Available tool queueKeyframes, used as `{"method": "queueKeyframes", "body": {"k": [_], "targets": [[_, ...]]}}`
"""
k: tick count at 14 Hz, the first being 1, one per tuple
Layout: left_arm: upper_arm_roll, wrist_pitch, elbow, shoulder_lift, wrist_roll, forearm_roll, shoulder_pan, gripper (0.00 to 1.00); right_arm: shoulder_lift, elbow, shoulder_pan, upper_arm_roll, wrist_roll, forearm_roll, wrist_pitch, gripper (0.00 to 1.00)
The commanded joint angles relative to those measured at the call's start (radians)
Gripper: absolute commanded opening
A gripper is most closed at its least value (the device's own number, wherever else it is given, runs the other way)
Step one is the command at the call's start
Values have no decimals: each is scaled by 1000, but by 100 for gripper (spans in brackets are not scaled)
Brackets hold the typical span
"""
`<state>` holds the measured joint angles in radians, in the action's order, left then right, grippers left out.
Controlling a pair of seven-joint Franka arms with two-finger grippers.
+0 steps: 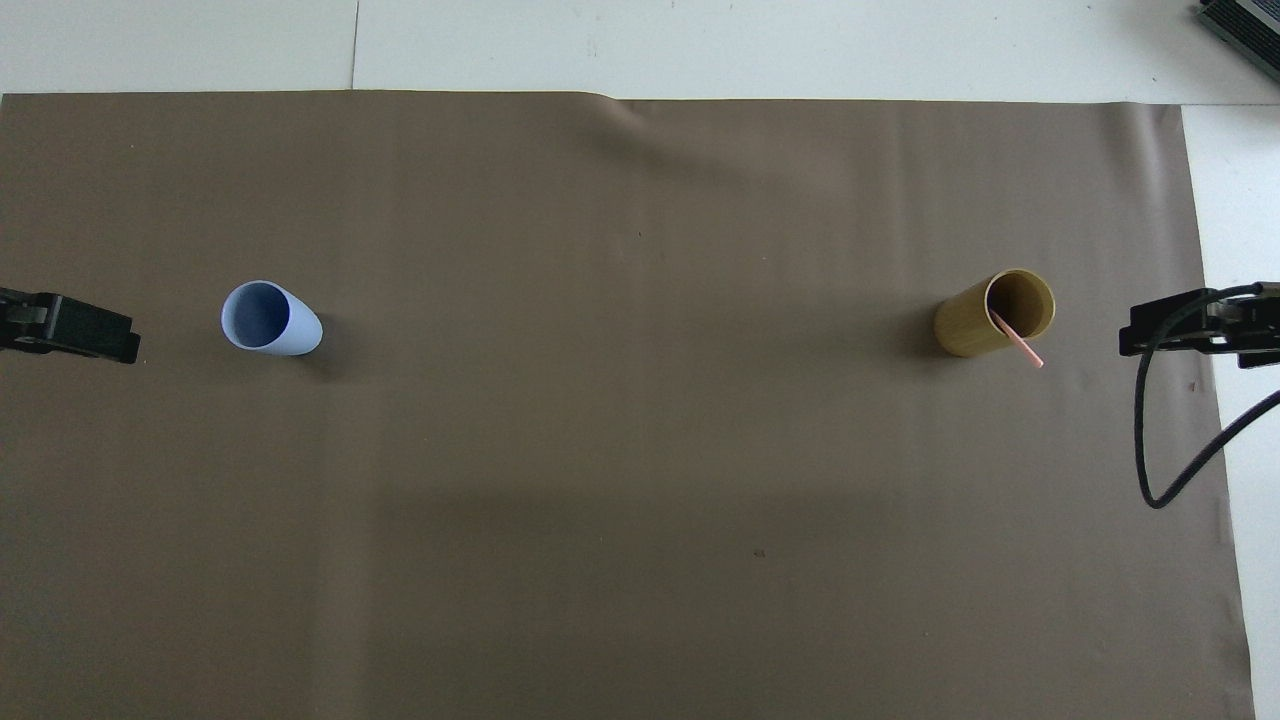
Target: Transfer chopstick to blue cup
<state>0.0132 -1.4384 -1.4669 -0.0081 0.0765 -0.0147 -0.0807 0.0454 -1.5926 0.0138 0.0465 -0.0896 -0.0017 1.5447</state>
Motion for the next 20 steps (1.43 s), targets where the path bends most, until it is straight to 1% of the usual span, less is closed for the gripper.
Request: {"method": "queueKeyframes", "body": {"k": [1,2,3,5,8,11,15,18,20], "targets": [[4,-100,-33,-17,14,2,16,100,5,0,2,-4,14,-14,-17,100],[4,-141,-38,-12,20,4,28,100,5,0,2,-4,16,-14,-18,100],[4,-157,-41,-4,29,4,32,100,5,0,2,-4,21,-14,-18,100],[4,-175,-43,43,116,4,41,100,5,-1,2,-4,19,-12,-14,100],[4,-301,-78,109,127,4,81,100,8,-9,2,-4,13,-12,3,100],[4,-423,-151,146,131,5,113,100,16,-21,-6,-2,19,-11,8,100],[4,-529,-220,203,143,5,125,100,22,-36,-1,-4,13,-11,31,100],[5,-597,-317,212,132,5,119,100,22,-43,-5,-2,13,-11,32,100],[5,-686,-383,214,132,5,118,100,22,-44,-5,-2,13,-11,32,100]]}}
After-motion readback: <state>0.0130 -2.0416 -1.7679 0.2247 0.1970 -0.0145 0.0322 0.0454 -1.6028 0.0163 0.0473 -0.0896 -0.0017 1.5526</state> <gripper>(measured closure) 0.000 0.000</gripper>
